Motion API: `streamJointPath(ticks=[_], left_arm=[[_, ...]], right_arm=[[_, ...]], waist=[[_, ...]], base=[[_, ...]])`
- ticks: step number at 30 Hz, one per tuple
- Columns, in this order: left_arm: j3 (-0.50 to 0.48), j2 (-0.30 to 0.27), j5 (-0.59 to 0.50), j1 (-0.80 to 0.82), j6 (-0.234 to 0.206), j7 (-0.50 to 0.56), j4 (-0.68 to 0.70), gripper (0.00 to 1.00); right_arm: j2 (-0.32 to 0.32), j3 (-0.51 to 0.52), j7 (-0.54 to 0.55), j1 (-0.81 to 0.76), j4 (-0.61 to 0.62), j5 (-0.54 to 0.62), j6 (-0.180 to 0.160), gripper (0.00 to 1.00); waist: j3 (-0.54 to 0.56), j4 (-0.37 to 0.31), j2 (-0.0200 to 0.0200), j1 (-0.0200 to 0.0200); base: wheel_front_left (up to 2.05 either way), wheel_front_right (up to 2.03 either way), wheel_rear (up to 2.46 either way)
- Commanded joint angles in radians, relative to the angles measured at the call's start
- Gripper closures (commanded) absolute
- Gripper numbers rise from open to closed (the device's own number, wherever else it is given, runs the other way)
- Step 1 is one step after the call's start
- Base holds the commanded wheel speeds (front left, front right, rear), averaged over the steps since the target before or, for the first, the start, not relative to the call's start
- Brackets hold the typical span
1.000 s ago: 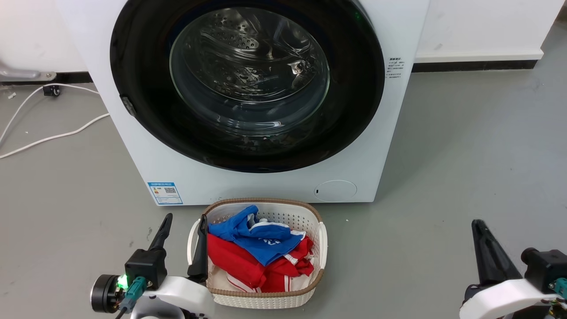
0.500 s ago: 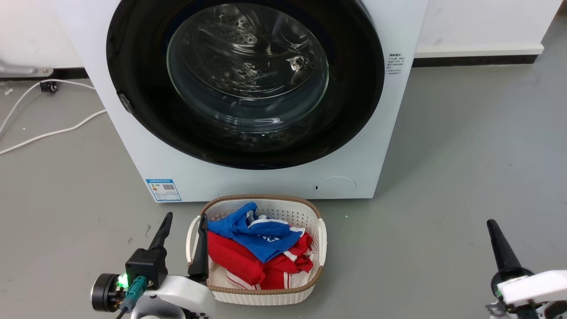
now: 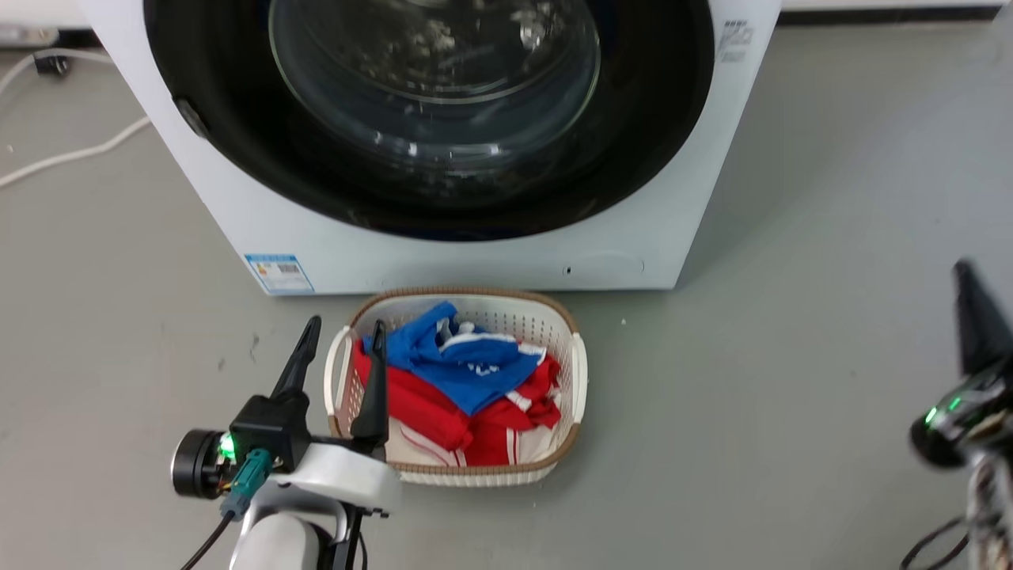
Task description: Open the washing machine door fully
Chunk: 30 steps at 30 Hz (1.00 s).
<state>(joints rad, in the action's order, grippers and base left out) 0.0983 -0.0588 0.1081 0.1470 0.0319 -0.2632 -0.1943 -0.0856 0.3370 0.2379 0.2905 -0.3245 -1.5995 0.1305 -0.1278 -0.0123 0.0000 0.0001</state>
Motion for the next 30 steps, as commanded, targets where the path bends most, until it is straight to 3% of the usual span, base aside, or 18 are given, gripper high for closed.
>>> streamJointPath(ticks=[1, 5, 9, 18, 23, 30], left_arm=[[0.008, 0.002, -0.006, 0.022, -0.006, -0.002, 0.011, 0.00], [0.030, 0.006, 0.003, 0.065, -0.012, -0.002, 0.038, 0.00], [0.047, 0.007, 0.005, 0.094, -0.016, -0.002, 0.057, 0.00], [0.101, 0.008, 0.025, 0.159, -0.040, -0.002, 0.106, 0.00], [0.133, 0.008, 0.036, 0.178, -0.056, -0.002, 0.127, 0.00], [0.160, 0.008, 0.042, 0.205, -0.072, -0.002, 0.147, 0.00]], right_arm=[[-0.035, 0.013, 0.018, 0.075, -0.038, -0.033, 0.000, 1.00], [-0.136, 0.006, 0.063, 0.240, -0.143, -0.065, 0.000, 1.00], [-0.195, -0.014, 0.107, 0.342, -0.214, -0.094, 0.000, 1.00], [-0.353, -0.167, 0.242, 0.663, -0.446, -0.073, 0.000, 1.00], [-0.385, -0.262, 0.293, 0.835, -0.552, -0.016, 0.000, 1.00], [-0.381, -0.381, 0.351, 1.059, -0.649, 0.088, 0.000, 1.00]], waist=[[-0.049, 0.007, 0.0000, -0.0001], [-0.119, 0.029, 0.0000, -0.0001], [-0.161, 0.046, 0.0000, -0.0001], [-0.260, 0.098, 0.0000, -0.0001], [-0.294, 0.119, 0.0000, -0.0001], [-0.349, 0.139, 0.0000, -0.0001]], base=[[0.00, 0.00, 0.00], [0.00, 0.00, 0.00], [0.00, 0.00, 0.00], [0.00, 0.00, 0.00], [0.00, 0.00, 0.00], [0.00, 0.00, 0.00]])
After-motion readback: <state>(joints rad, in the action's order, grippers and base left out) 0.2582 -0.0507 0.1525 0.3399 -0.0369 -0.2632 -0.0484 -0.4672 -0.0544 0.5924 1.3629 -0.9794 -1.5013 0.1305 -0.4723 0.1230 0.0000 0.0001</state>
